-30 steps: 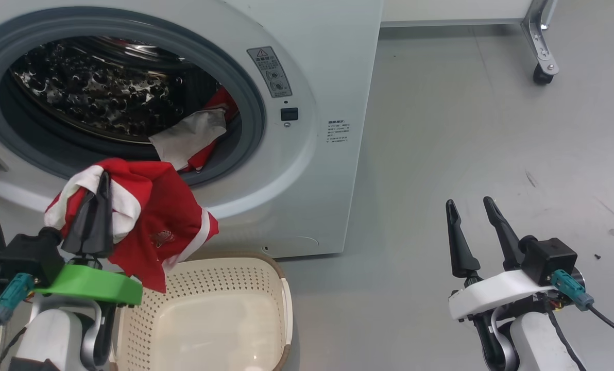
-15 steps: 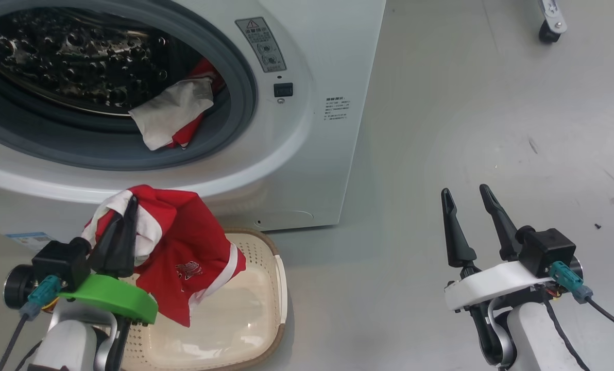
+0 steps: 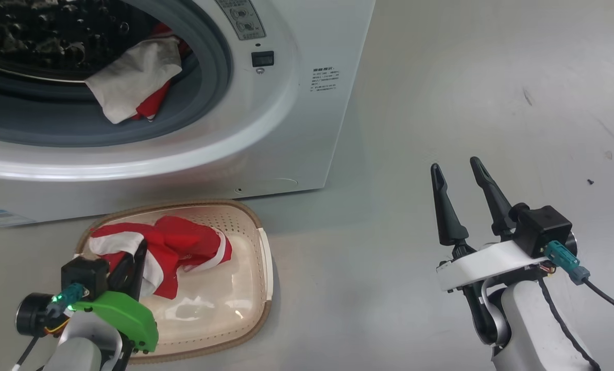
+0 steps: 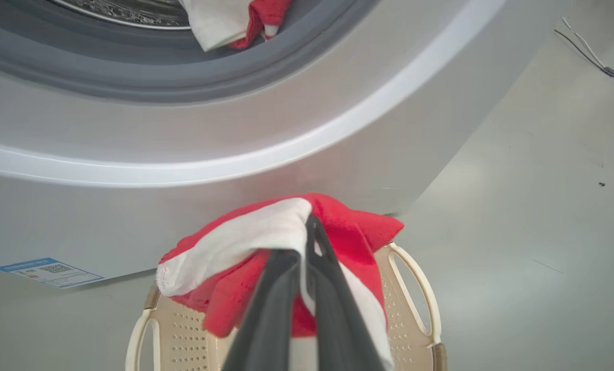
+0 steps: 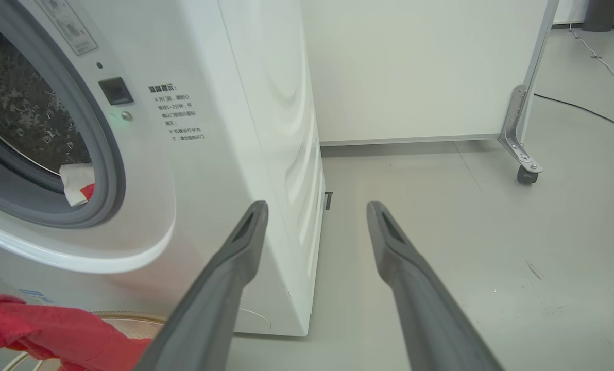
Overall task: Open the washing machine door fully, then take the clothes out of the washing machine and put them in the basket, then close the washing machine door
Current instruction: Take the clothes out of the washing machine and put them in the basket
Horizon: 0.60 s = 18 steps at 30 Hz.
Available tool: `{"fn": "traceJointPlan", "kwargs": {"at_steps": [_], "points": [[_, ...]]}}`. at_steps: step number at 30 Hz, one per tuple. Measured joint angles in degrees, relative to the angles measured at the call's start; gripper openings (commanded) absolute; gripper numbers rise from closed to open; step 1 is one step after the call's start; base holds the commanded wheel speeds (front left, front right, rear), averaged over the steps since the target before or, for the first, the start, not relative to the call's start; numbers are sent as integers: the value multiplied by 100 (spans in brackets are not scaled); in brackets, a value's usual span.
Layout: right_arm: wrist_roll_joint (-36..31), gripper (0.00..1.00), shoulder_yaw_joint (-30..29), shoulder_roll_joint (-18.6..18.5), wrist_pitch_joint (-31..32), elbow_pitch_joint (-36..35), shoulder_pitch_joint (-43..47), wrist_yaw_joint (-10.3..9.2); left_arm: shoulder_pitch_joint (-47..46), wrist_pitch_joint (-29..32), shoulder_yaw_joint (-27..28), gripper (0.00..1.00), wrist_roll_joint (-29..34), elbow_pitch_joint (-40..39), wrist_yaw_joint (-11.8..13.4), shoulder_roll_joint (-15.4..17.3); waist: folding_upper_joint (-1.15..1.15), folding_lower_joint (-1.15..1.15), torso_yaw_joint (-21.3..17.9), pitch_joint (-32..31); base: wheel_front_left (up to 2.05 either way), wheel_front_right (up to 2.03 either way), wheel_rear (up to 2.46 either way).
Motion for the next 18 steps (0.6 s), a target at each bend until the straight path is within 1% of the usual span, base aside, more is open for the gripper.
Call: {"fn": "traceJointPlan", "kwargs": {"at_steps": [8, 18], "points": [[-1, 100, 52, -1, 0, -57, -165, 0, -381, 102, -82, 0, 68, 525, -18, 10, 0, 0, -171, 396, 0, 0, 0], [-1, 100, 41, -2, 0, -149, -377, -4, -982, 130, -164, 0, 137, 970, -18, 69, 0, 0, -347, 838, 0, 0, 0]]}}
